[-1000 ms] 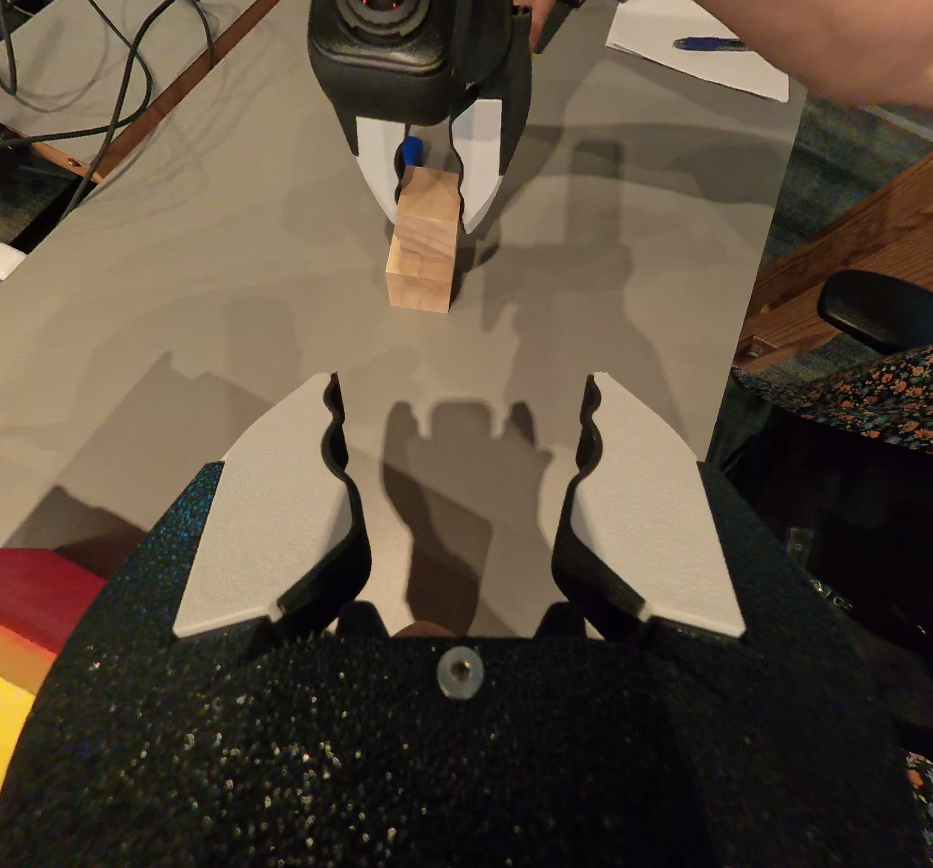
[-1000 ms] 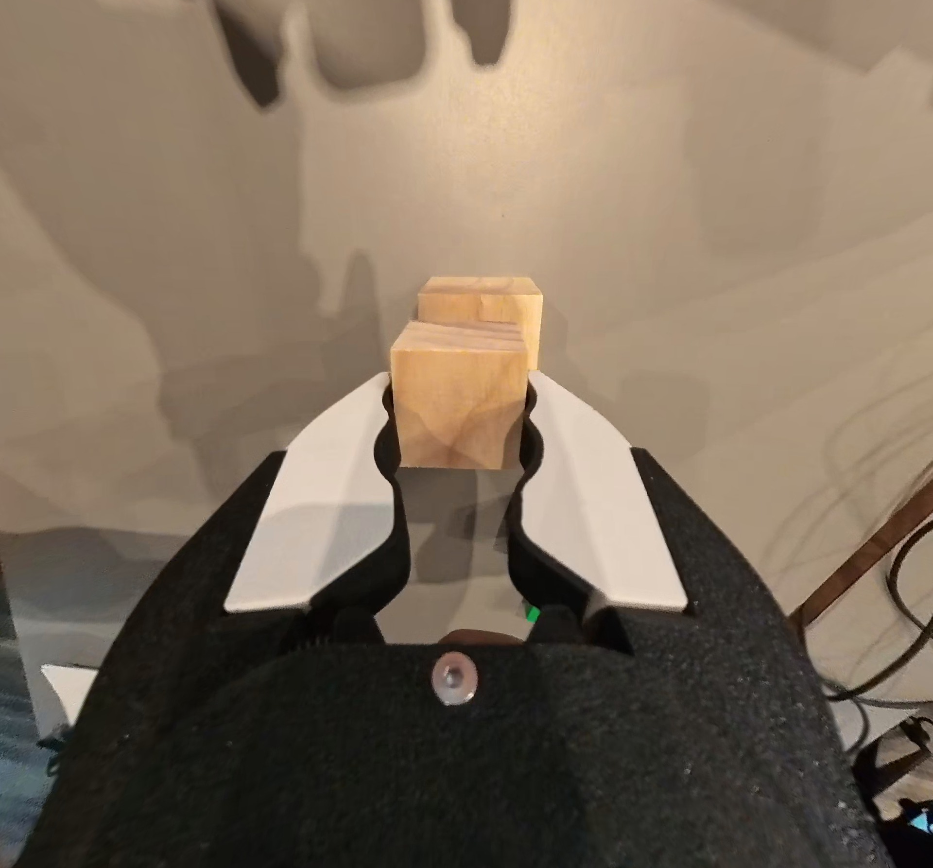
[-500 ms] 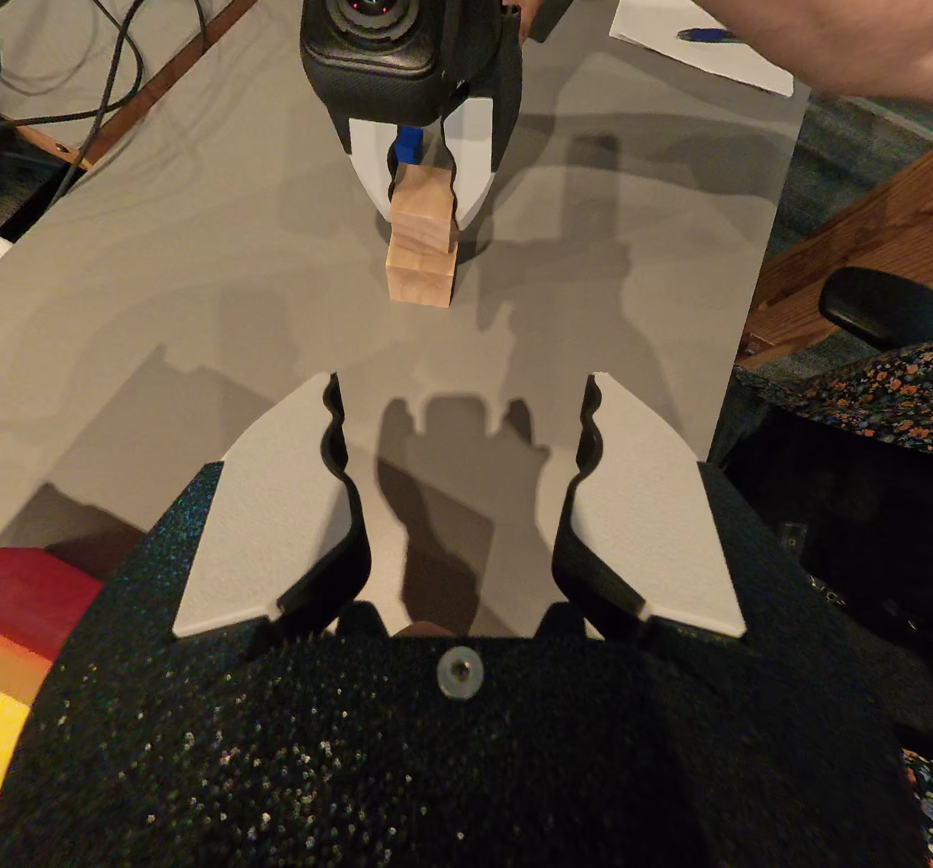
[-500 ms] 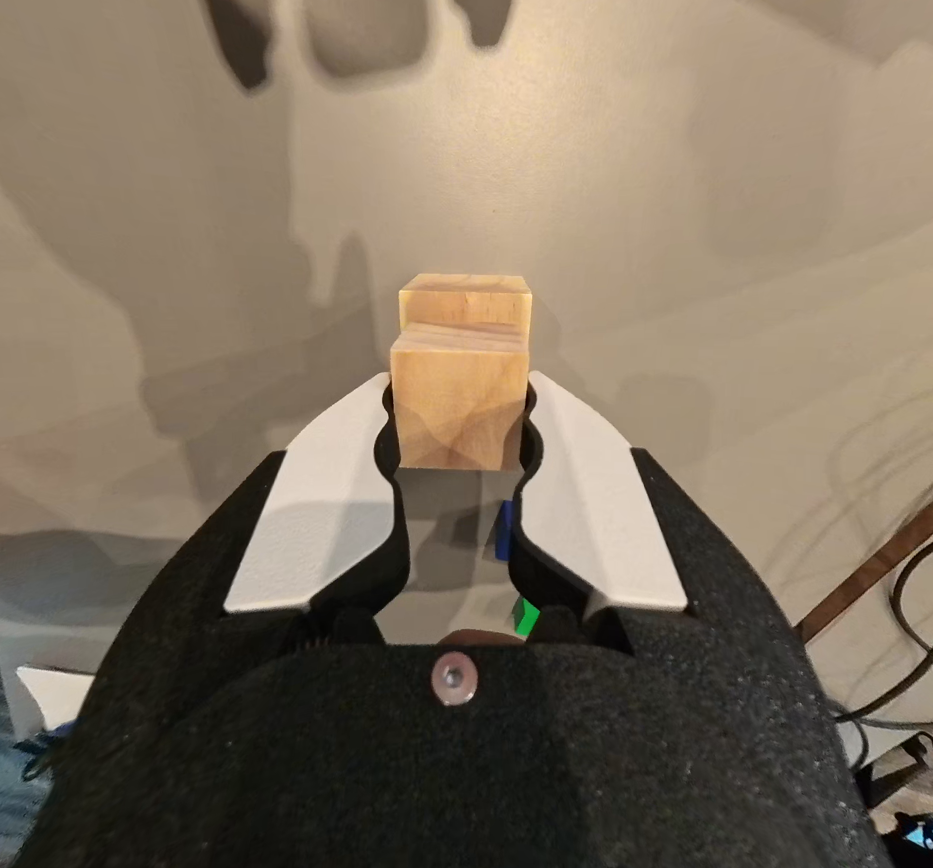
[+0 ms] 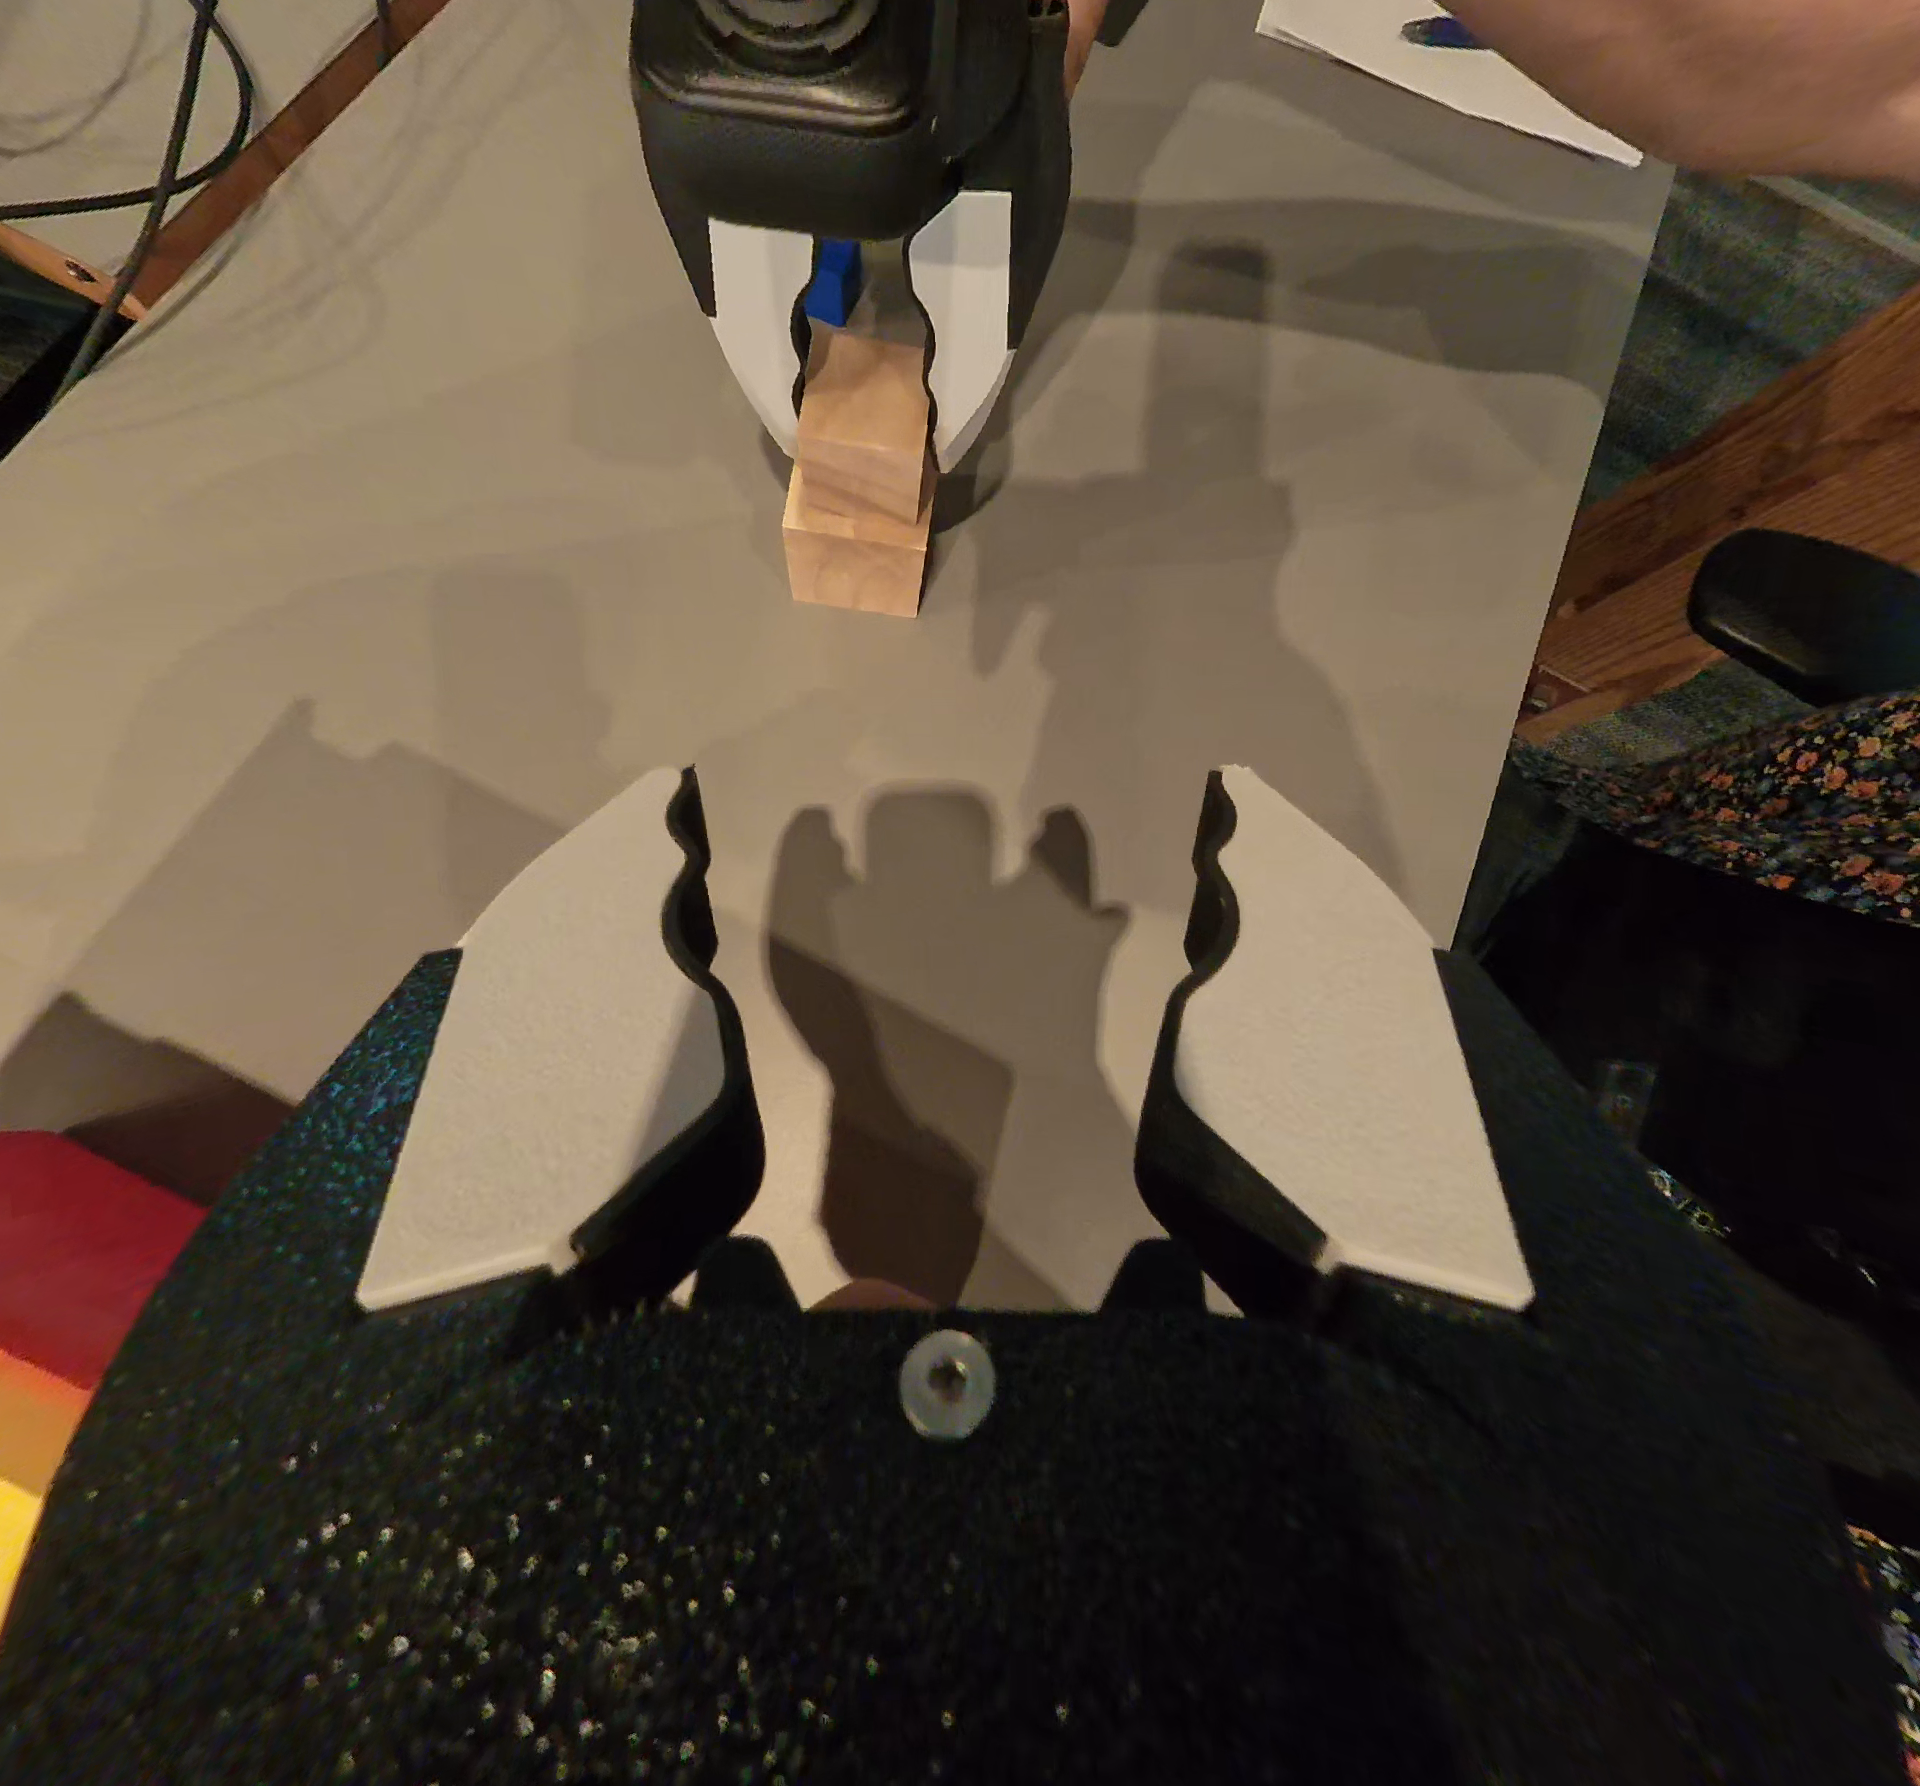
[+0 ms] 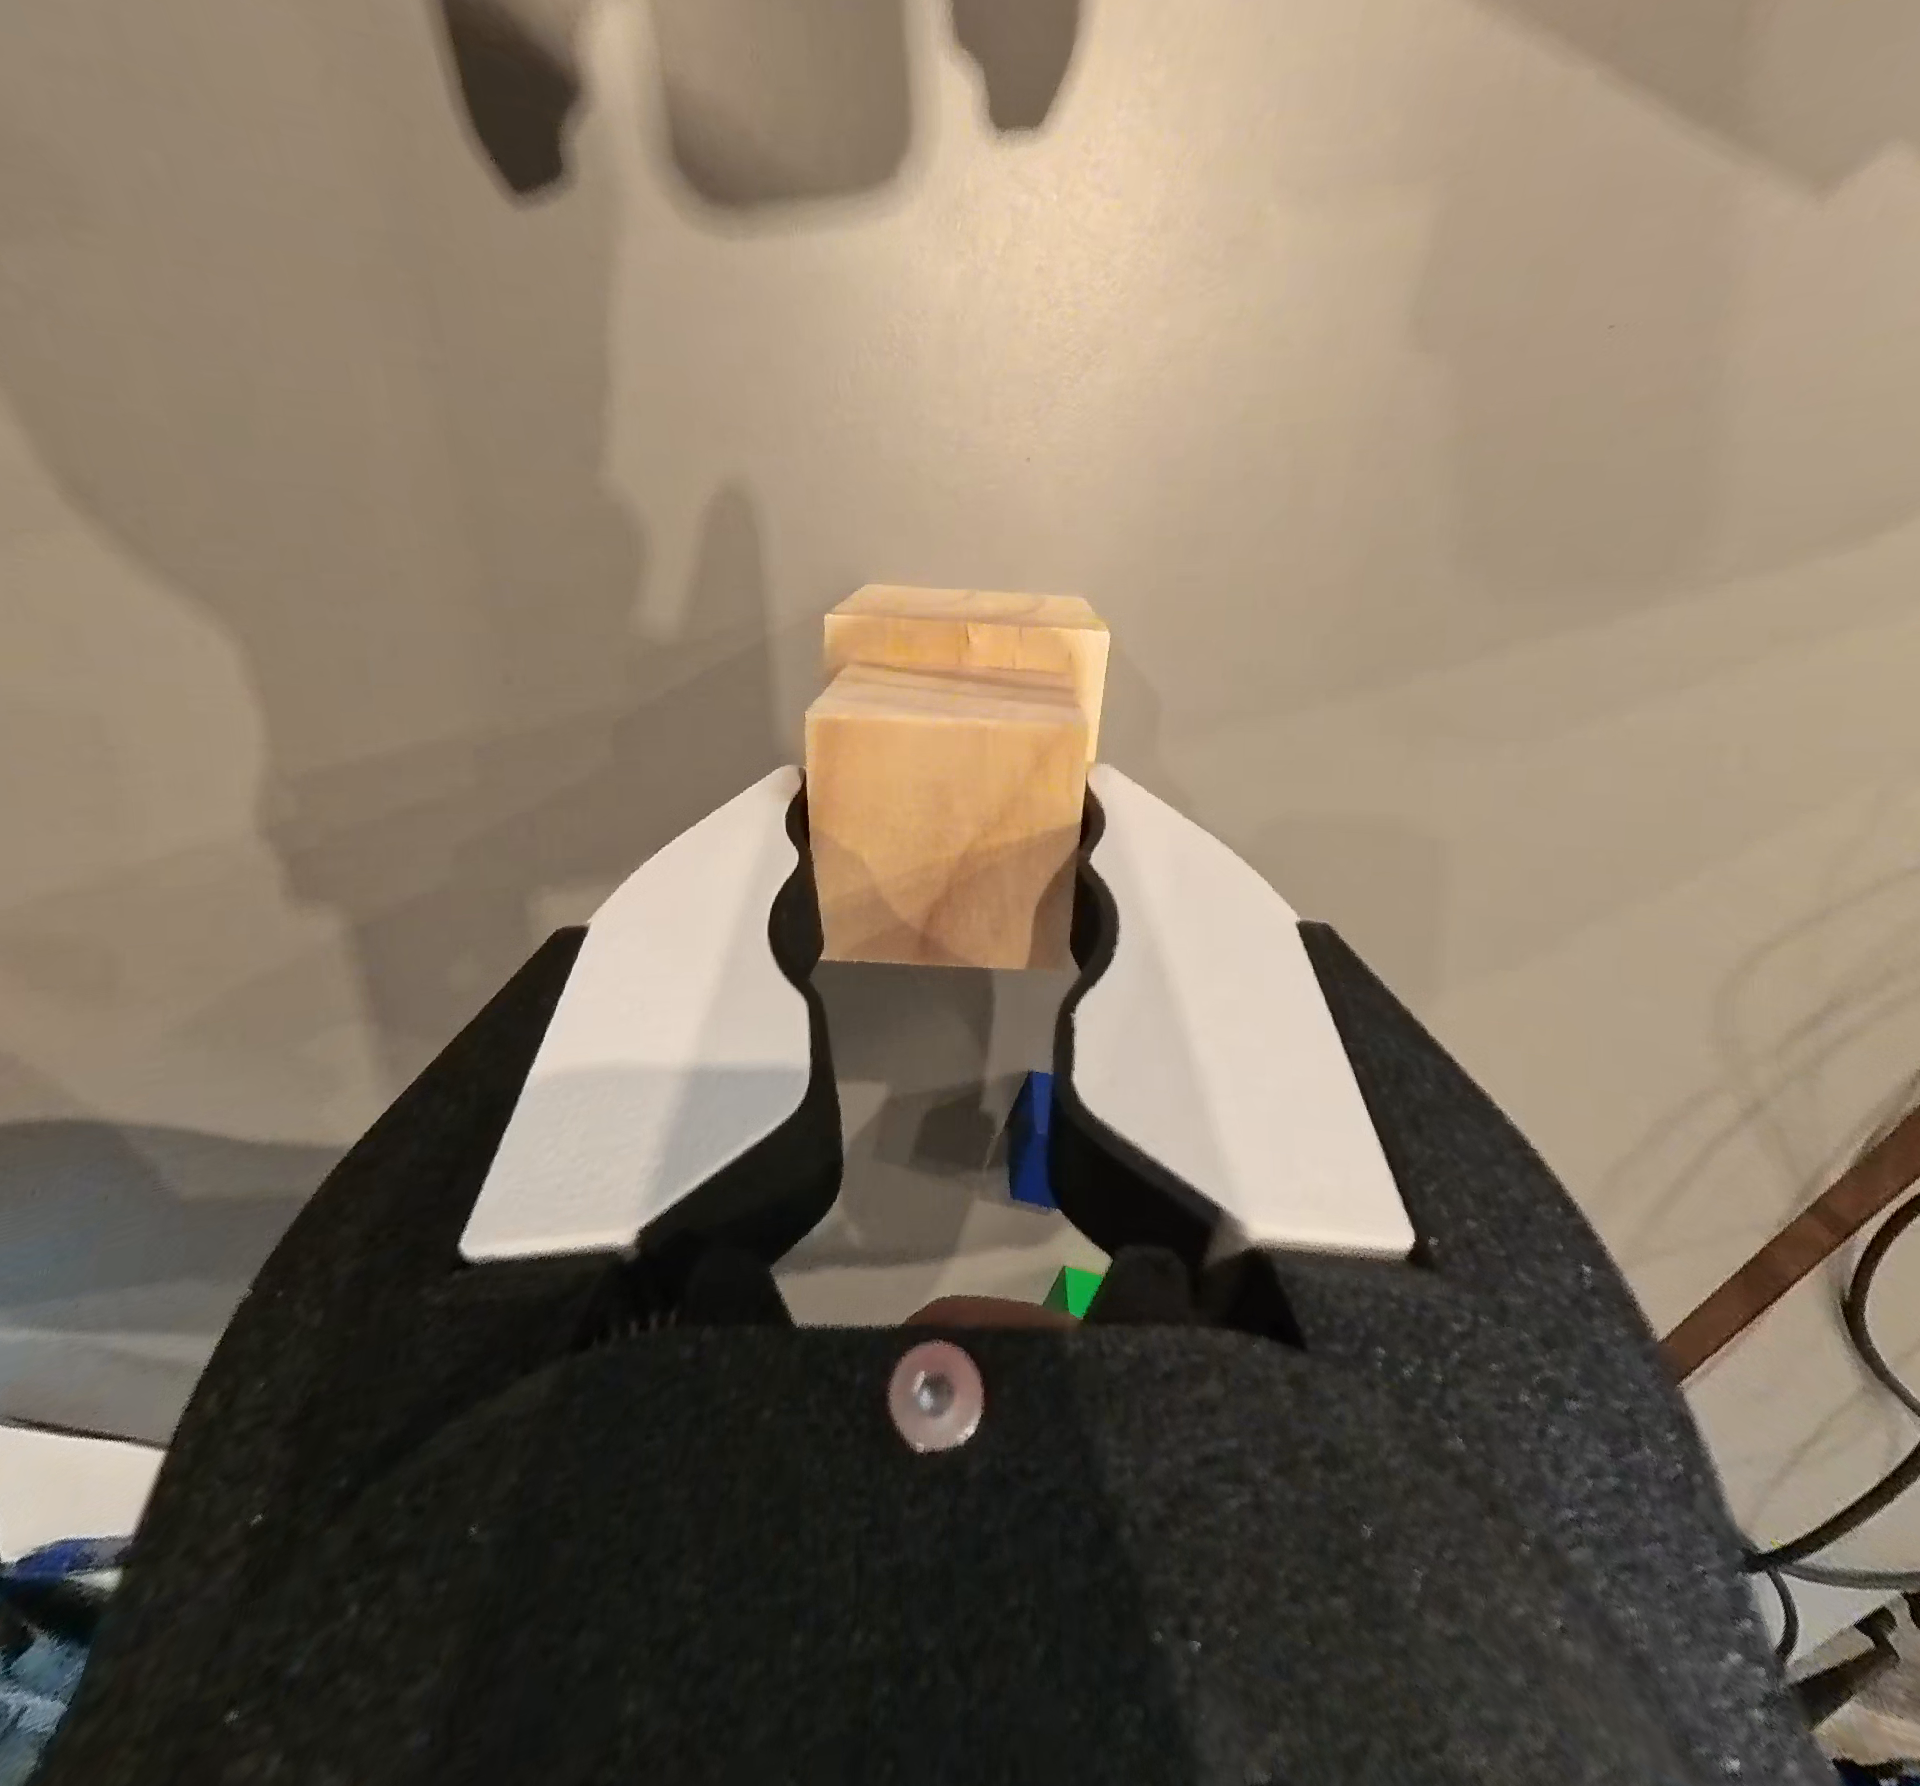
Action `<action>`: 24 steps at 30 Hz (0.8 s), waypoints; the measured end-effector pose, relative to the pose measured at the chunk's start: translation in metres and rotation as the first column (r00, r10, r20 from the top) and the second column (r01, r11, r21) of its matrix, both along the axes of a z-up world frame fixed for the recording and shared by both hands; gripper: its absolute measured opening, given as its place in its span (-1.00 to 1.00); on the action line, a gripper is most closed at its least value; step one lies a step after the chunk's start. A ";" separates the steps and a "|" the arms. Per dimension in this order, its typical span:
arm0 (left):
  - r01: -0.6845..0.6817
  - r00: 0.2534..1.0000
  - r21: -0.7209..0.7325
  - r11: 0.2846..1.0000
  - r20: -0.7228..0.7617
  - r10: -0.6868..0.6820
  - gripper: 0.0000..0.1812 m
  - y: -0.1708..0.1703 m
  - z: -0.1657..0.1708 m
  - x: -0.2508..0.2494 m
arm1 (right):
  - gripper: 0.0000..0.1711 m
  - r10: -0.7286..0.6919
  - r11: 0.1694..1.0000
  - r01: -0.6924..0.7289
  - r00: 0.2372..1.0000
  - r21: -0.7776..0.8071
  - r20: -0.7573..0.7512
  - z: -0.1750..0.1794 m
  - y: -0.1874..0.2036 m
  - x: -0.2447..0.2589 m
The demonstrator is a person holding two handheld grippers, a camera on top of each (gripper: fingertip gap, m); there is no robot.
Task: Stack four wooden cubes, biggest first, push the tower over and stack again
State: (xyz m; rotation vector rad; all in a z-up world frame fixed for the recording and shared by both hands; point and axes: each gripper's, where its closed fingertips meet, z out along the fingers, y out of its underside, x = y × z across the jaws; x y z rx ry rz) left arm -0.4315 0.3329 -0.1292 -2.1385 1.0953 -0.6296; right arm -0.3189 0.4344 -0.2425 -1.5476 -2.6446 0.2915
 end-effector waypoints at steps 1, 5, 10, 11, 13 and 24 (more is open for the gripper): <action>0.001 1.000 -0.001 1.000 -0.001 -0.001 -0.02 0.000 0.000 0.000 | -0.48 0.000 1.000 0.000 1.000 0.000 0.000 0.000 0.000 0.000; 0.003 1.000 -0.006 1.000 -0.004 -0.003 -0.02 -0.001 -0.001 0.001 | -0.47 0.004 1.000 -0.004 1.000 -0.009 0.001 0.000 -0.001 0.001; 0.006 1.000 -0.010 1.000 -0.006 -0.006 -0.03 -0.001 -0.002 0.001 | -0.47 -0.006 1.000 0.005 1.000 -0.015 -0.006 0.001 -0.001 0.000; 0.006 1.000 -0.011 1.000 -0.006 -0.006 -0.03 -0.001 -0.002 0.001 | -0.47 -0.005 1.000 0.005 1.000 -0.015 -0.007 0.000 -0.002 0.000; 0.007 1.000 -0.012 1.000 -0.007 -0.007 -0.03 -0.002 -0.003 0.001 | -0.47 -0.004 1.000 0.003 1.000 -0.015 -0.009 0.001 -0.002 0.000; 0.012 1.000 -0.019 1.000 -0.006 -0.012 -0.04 -0.003 -0.004 0.002 | -0.30 -0.012 1.000 0.011 1.000 -0.022 -0.027 0.006 -0.004 -0.002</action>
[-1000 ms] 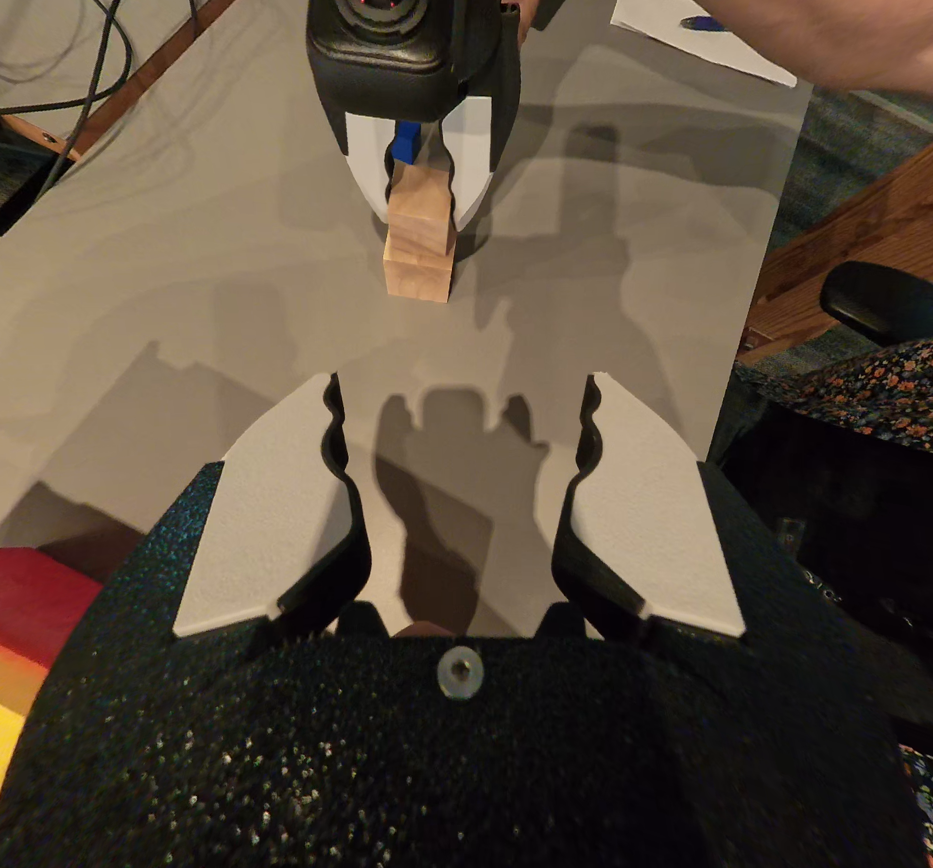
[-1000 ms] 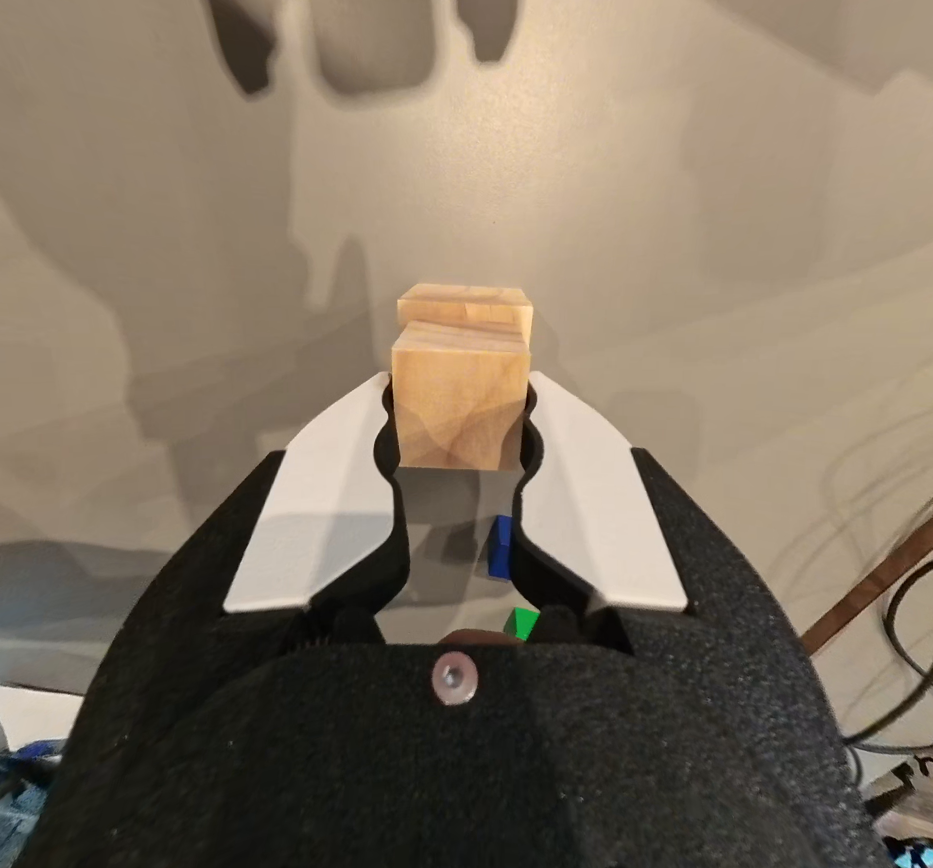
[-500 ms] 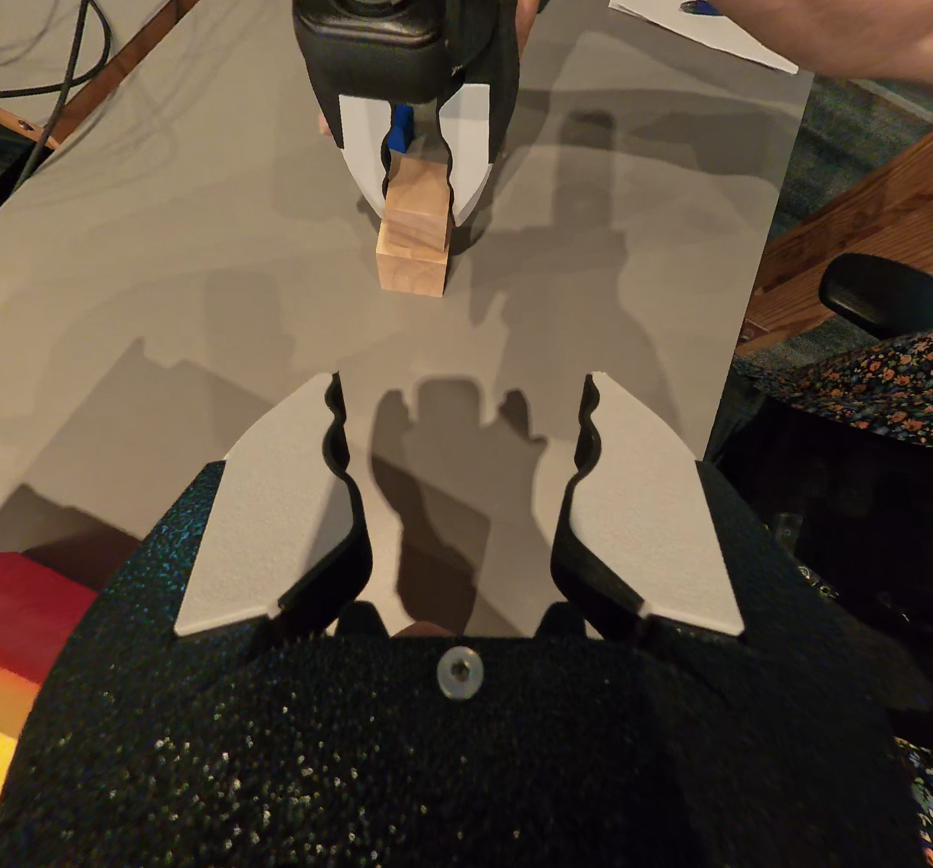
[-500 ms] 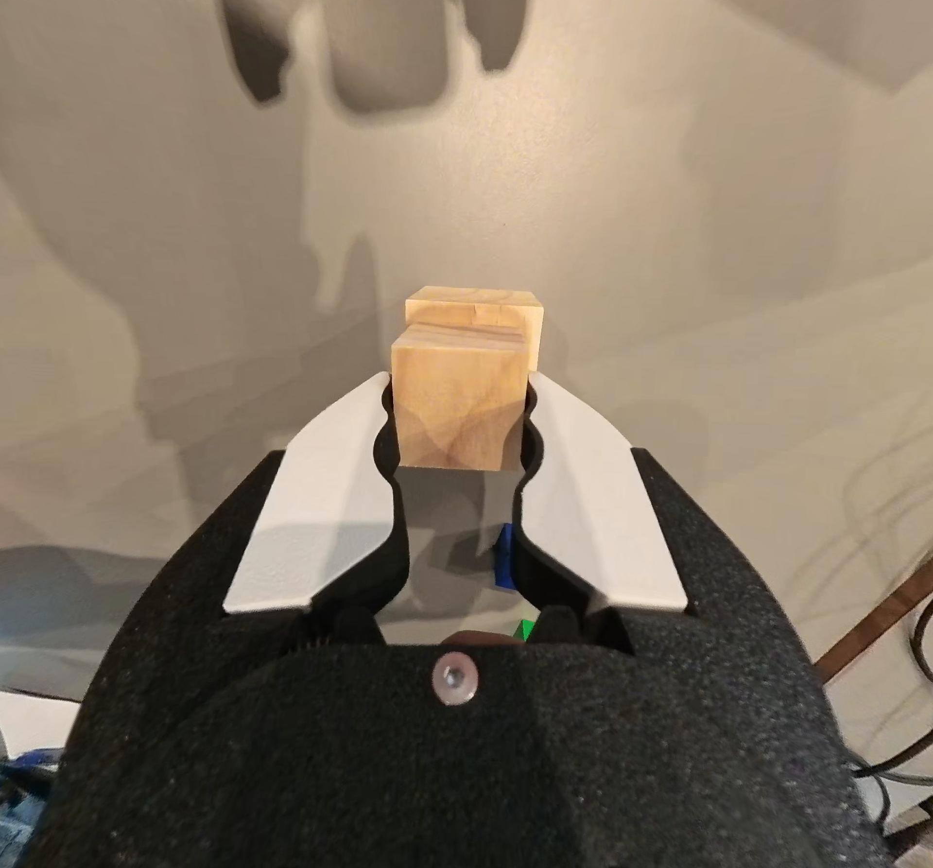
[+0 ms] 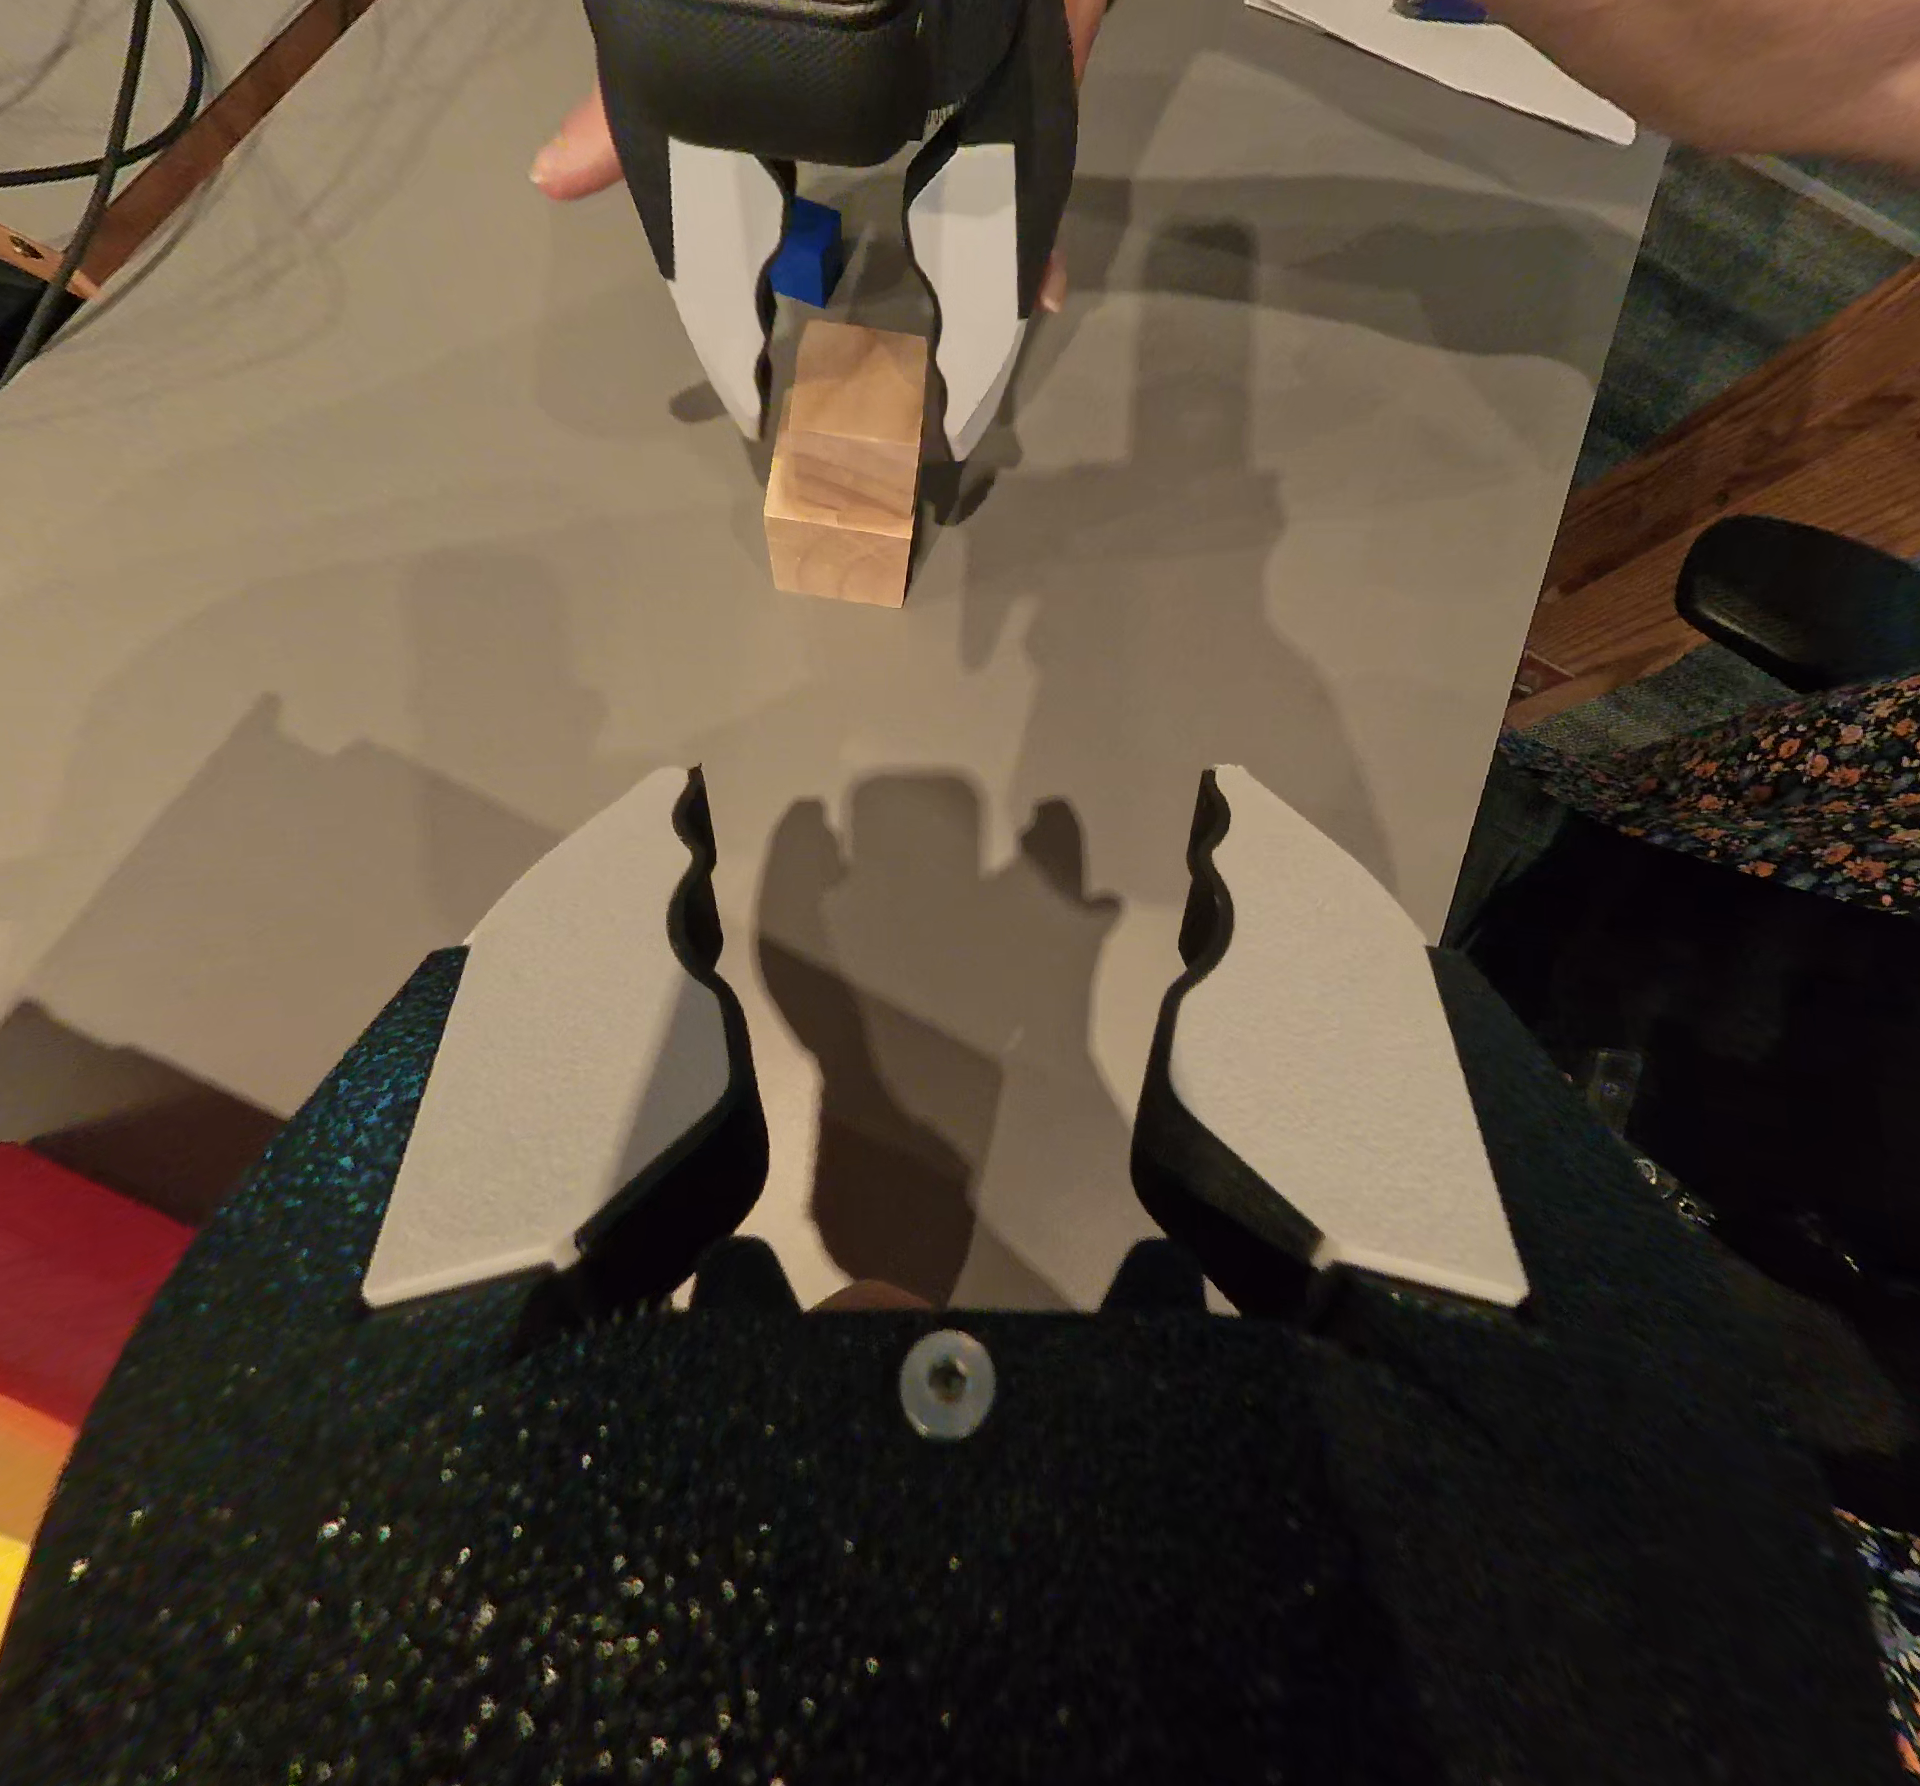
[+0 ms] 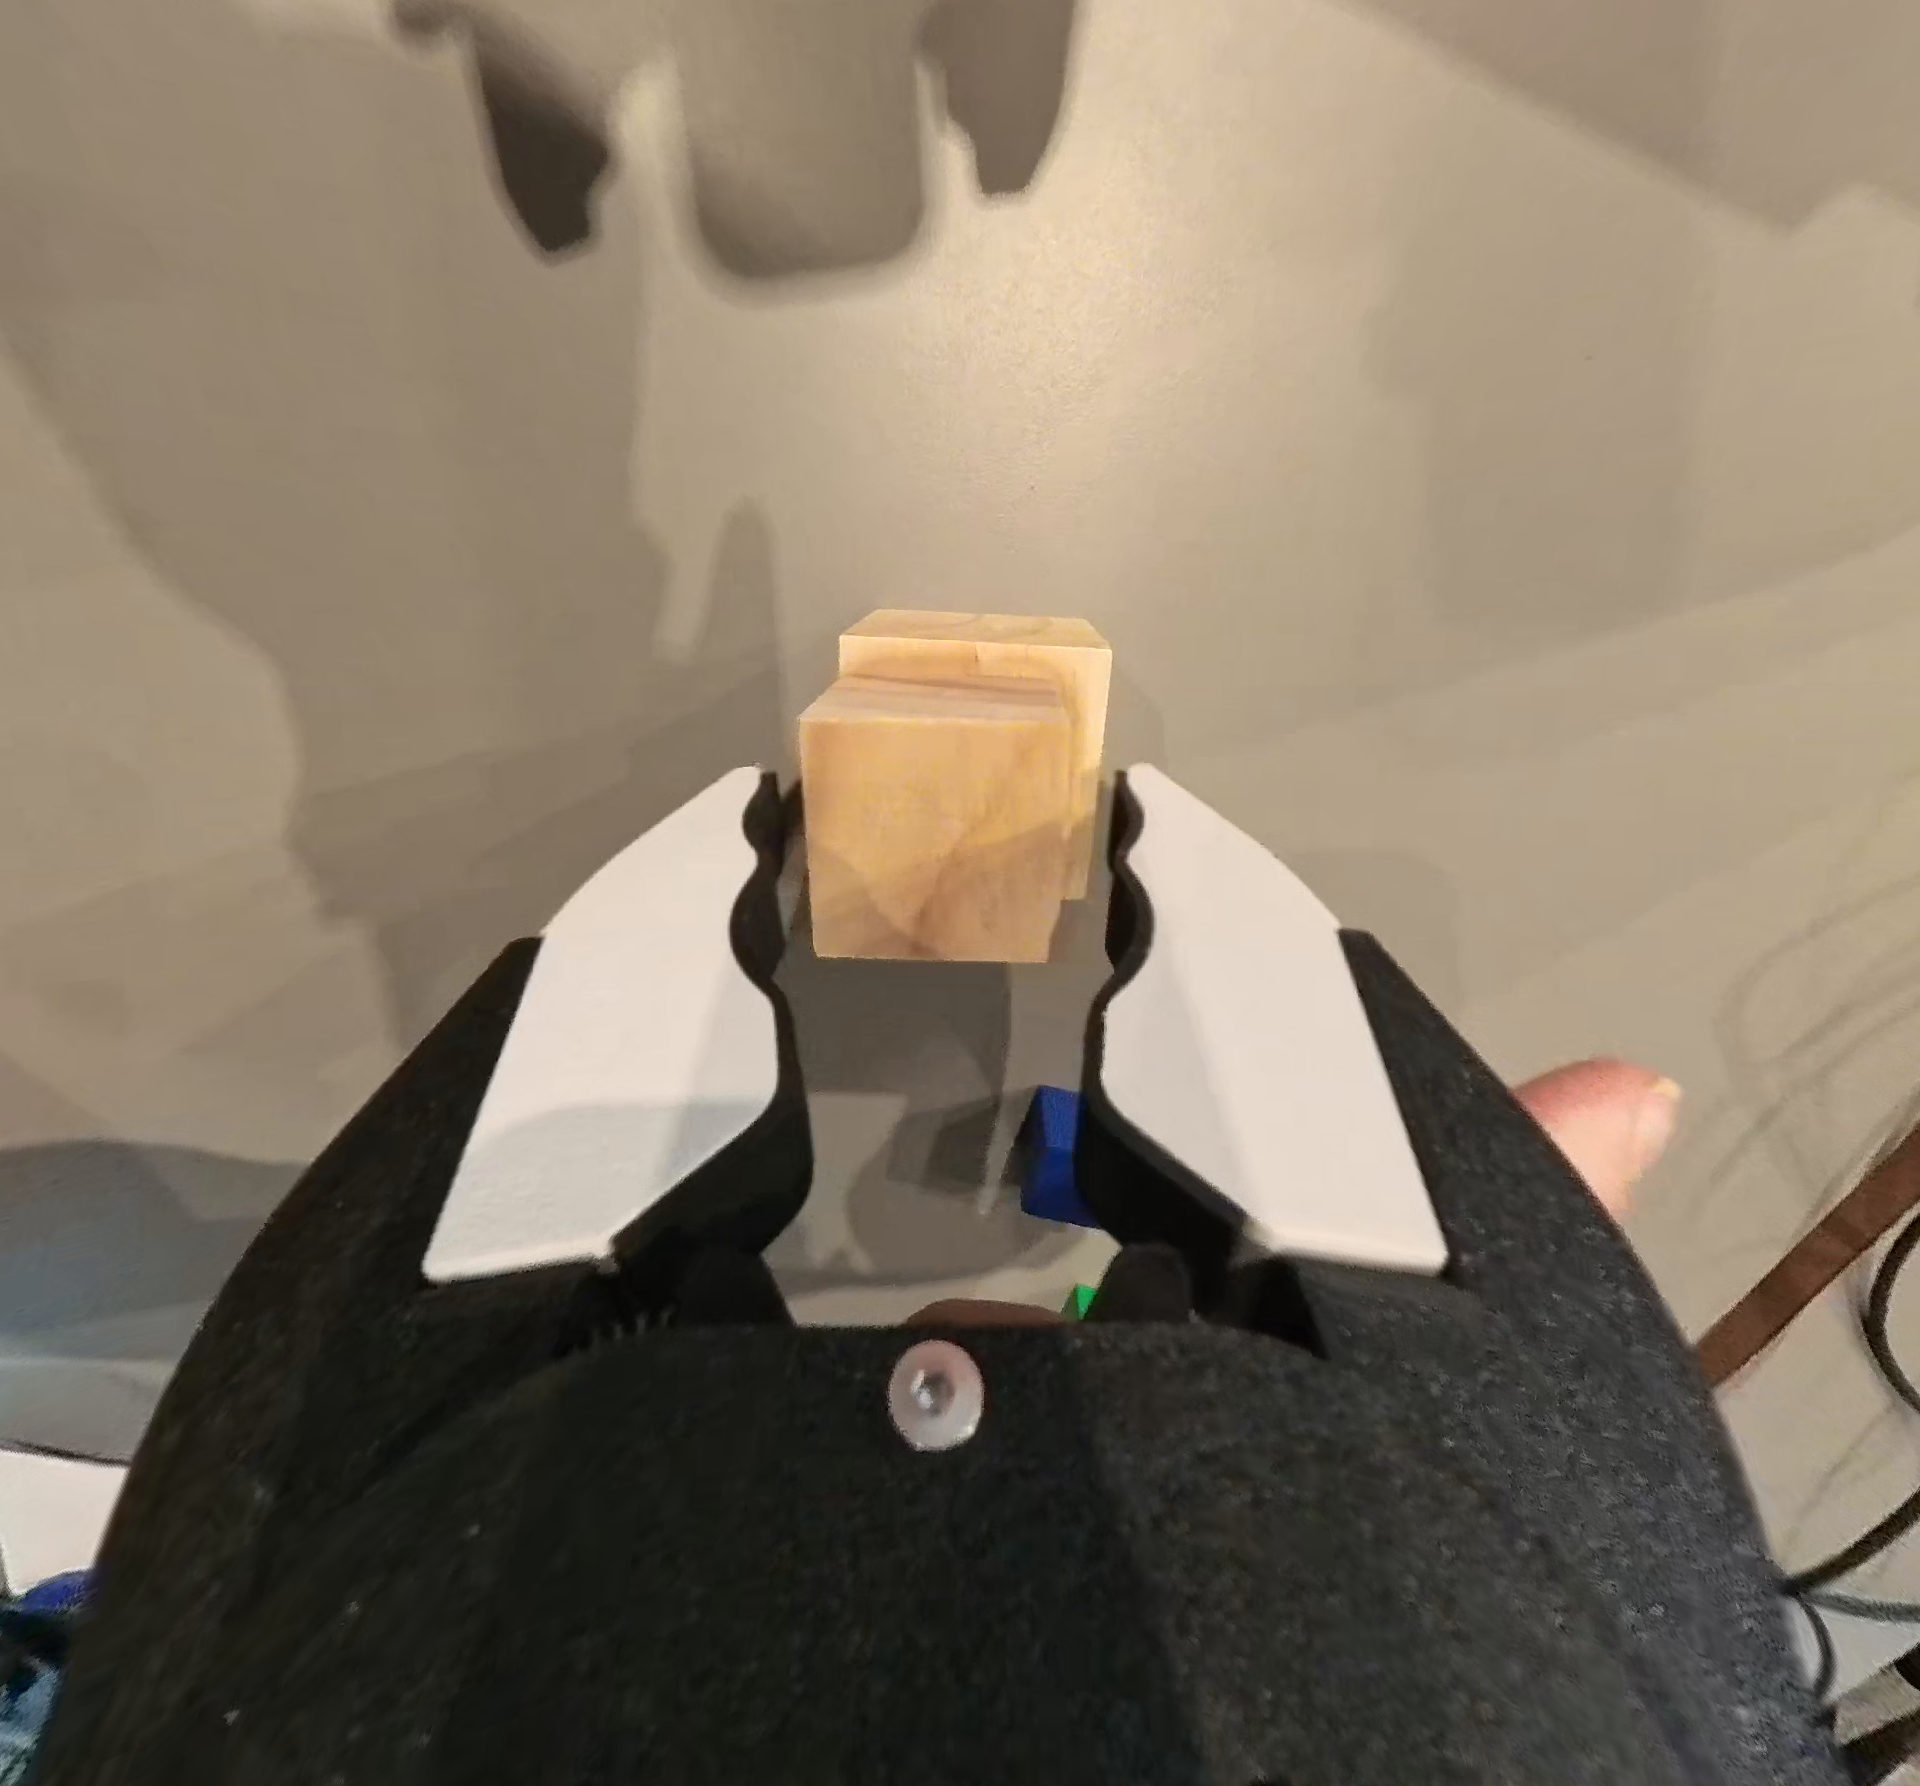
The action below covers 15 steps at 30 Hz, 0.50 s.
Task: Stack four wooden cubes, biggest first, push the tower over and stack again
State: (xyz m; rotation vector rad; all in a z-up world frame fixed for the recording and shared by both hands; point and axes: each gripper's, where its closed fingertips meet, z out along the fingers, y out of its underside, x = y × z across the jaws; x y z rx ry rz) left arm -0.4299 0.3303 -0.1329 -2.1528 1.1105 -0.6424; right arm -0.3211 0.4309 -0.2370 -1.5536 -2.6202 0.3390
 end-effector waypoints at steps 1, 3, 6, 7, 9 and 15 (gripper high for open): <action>0.001 1.000 -0.001 1.000 0.000 -0.001 -0.04 0.000 0.000 0.000 | -0.25 -0.004 1.000 0.004 1.000 0.008 -0.001 0.000 0.001 0.000; 0.001 1.000 -0.002 1.000 -0.001 -0.001 -0.04 0.000 -0.001 0.000 | -0.14 -0.013 1.000 0.013 1.000 0.028 -0.002 0.000 0.003 -0.001; 0.002 1.000 -0.002 1.000 -0.002 -0.002 -0.04 0.000 -0.001 0.001 | 0.01 -0.033 0.998 0.032 0.999 0.054 0.006 -0.001 0.007 0.001; 0.002 1.000 -0.001 1.000 -0.002 -0.002 -0.04 -0.001 -0.001 0.001 | 0.04 -0.036 0.997 0.036 0.999 0.062 0.008 -0.001 0.007 0.001; 0.002 1.000 -0.001 1.000 -0.002 -0.002 -0.04 -0.001 -0.001 0.001 | 0.09 -0.040 0.996 0.040 0.999 0.081 0.006 -0.001 0.008 0.002; 0.005 1.000 -0.002 1.000 -0.003 -0.005 -0.04 -0.001 -0.001 0.002 | 0.12 -0.039 0.994 0.038 0.999 0.098 0.001 0.003 0.007 0.000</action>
